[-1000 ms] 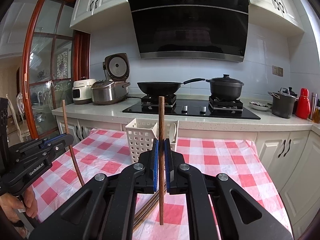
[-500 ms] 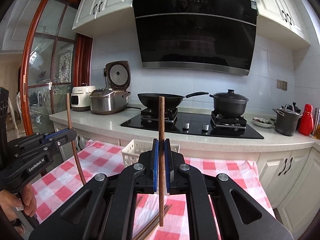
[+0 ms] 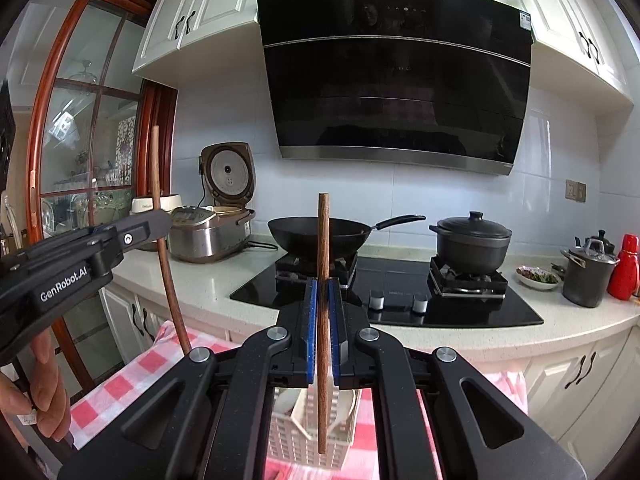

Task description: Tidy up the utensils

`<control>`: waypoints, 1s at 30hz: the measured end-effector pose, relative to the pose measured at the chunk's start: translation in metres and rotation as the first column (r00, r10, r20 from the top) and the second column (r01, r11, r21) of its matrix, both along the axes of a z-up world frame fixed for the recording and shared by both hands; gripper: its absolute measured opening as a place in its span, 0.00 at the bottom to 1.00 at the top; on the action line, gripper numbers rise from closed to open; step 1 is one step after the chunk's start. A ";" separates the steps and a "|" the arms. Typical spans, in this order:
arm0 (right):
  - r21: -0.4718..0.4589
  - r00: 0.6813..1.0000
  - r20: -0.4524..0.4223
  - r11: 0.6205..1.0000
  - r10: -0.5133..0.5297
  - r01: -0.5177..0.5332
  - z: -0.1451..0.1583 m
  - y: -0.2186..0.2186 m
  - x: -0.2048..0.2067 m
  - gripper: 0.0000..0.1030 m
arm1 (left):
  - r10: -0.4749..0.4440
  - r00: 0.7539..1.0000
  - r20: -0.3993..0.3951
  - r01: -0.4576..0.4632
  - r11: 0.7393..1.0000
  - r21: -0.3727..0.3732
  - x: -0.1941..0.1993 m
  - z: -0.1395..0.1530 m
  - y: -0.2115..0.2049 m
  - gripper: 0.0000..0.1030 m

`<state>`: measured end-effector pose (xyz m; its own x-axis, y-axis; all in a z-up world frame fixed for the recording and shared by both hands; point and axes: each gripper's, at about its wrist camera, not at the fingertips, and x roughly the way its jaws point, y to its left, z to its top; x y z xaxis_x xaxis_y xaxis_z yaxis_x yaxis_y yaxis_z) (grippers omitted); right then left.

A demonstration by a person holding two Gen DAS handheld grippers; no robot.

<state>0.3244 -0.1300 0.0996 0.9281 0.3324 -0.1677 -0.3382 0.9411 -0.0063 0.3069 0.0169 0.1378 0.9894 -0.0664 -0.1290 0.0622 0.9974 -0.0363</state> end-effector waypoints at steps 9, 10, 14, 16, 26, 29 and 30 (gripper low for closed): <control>0.053 0.995 -0.095 0.999 -0.006 0.012 -0.021 -0.002 0.059 0.06 | 0.013 0.998 -0.066 -0.019 0.996 -0.084 0.063 -0.016 0.006 0.06; 0.051 0.994 -0.110 0.999 -0.011 0.017 -0.025 -0.003 0.064 0.06 | 0.008 0.997 -0.083 -0.016 0.995 -0.100 0.069 -0.021 0.007 0.06; 0.022 0.988 -0.156 1.000 -0.016 0.019 -0.041 0.000 0.075 0.06 | 0.000 0.990 -0.142 -0.016 0.994 -0.108 0.086 -0.046 0.009 0.06; 0.009 0.983 -0.181 1.000 -0.013 0.015 -0.050 0.001 0.079 0.06 | 0.003 0.985 -0.171 -0.021 0.995 -0.102 0.091 -0.061 0.009 0.06; 0.009 0.959 -0.282 1.000 -0.008 0.011 -0.087 0.003 0.096 0.07 | 0.014 0.956 -0.294 -0.037 0.997 -0.072 0.112 -0.119 0.015 0.06; 0.024 0.954 -0.301 1.000 0.001 0.006 -0.089 0.000 0.098 0.11 | 0.015 0.951 -0.308 -0.038 0.997 -0.069 0.112 -0.127 0.016 0.06; 0.022 0.953 -0.302 1.000 0.005 0.002 -0.088 0.000 0.097 0.13 | 0.015 0.950 -0.311 -0.039 0.997 -0.070 0.112 -0.128 0.017 0.07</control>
